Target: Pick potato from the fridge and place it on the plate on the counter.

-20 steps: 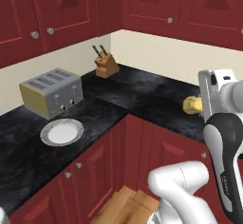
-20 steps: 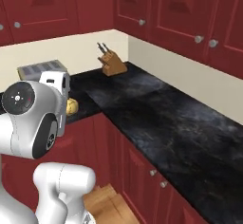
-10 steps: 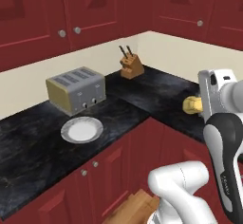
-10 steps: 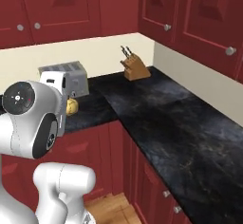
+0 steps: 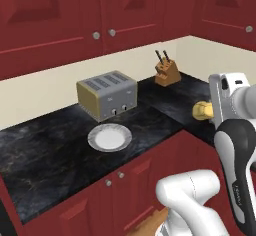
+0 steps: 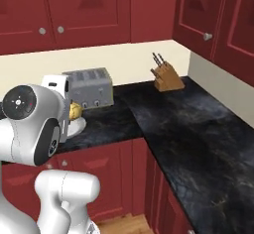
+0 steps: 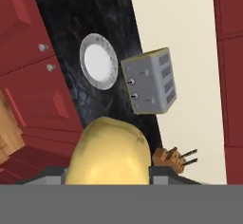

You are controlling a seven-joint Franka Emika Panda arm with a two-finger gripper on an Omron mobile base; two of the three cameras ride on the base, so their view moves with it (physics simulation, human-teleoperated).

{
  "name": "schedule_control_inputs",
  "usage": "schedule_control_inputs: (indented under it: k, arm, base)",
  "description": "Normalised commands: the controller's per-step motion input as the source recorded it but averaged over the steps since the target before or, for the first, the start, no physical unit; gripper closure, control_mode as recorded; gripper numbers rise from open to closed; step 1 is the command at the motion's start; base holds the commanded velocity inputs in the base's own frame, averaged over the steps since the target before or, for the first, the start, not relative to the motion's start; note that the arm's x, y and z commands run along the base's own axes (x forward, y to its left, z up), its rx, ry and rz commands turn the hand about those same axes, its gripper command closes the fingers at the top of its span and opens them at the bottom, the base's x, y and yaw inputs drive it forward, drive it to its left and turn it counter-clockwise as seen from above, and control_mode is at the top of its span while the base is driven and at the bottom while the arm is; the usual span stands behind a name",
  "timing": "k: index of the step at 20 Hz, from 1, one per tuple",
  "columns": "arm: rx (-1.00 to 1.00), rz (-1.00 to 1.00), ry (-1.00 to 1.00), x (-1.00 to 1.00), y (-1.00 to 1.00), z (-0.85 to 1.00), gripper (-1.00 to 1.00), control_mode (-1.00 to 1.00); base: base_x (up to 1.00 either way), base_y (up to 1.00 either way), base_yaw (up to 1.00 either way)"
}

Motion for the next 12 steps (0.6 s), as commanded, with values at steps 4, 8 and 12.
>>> schedule_control_inputs:
  k: [4, 8, 12]
  arm:
    - [0.00, 0.00, 0.00, 0.00, 0.00, 0.00, 1.00, 1.00]
    - [0.00, 0.00, 0.00, 0.00, 0.00, 0.00, 1.00, 1.00]
    - [0.00, 0.00, 0.00, 0.00, 0.00, 0.00, 1.00, 1.00]
  base:
    - [0.50, 0.00, 0.28]
    - [0.45, 0.00, 0.28]
    - [0.35, 0.00, 0.27]
